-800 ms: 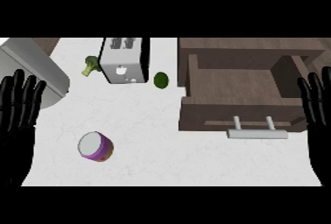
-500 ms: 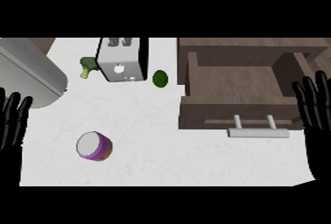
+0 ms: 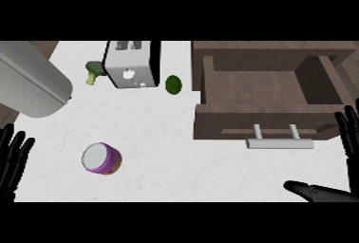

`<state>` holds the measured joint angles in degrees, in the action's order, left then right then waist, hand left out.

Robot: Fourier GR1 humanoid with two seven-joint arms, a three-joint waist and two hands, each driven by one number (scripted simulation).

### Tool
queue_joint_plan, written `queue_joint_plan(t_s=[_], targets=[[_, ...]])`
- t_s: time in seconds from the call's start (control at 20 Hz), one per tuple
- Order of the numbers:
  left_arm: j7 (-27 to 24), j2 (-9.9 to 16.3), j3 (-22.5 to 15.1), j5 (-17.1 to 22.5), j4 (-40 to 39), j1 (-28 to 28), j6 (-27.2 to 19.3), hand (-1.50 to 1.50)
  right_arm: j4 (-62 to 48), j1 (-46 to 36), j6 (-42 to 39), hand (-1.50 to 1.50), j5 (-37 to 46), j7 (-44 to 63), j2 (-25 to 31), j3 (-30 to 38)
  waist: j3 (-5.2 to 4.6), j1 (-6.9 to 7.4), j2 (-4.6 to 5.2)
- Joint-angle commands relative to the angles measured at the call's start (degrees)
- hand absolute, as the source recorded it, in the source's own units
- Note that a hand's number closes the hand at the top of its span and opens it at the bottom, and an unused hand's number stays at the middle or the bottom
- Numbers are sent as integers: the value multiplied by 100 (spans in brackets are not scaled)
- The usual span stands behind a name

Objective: Pick up the can, place it into the drawer and close the drawer

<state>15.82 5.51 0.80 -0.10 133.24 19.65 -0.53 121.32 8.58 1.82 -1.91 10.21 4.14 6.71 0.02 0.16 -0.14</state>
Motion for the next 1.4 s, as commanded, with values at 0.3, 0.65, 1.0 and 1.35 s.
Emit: queue_joint_plan(t_s=[0.3,0.65,1.0,1.35], targets=[[893,-19,184,285,1293,737,241,-150,-40,662,-708,-150,-945,-270,396,1071,0,-7,1],[1190,-364,400,670,1489,886,141,-150,-26,1030,-1052,-150,-1087,-622,220,1180,0,-3,3],[1164,-546,637,1374,771,377,-4,-150,298,1426,-1447,-150,-1585,-564,383,1633,-4,-32,-1],[1399,-503,863,1696,155,-218,-22,-150,62,1204,-1624,-150,-1786,-477,391,1819,-4,-19,10]])
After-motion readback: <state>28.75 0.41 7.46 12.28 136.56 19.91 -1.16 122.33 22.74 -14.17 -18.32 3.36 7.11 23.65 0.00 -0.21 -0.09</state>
